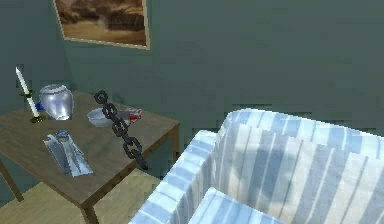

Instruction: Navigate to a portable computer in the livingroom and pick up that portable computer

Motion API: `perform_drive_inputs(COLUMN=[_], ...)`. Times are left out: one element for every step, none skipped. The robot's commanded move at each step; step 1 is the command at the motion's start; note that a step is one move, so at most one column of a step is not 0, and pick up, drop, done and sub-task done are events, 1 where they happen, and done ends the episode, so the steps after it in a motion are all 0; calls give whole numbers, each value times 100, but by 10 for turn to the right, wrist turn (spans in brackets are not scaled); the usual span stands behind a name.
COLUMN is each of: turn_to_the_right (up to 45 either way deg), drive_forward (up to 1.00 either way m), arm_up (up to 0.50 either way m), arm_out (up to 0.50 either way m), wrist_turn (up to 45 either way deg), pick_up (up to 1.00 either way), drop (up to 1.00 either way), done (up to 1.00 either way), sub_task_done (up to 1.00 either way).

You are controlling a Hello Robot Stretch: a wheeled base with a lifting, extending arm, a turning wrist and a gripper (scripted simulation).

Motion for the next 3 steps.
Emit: perform_drive_inputs(turn_to_the_right=[0,0,0], drive_forward=[0,0,0], arm_up=[50,8,0], arm_out=[0,0,22], wrist_turn=[0,0,0], pick_up=[0,0,0], drop=[0,0,0], done=[0,0,0], sub_task_done=[0,0,0])
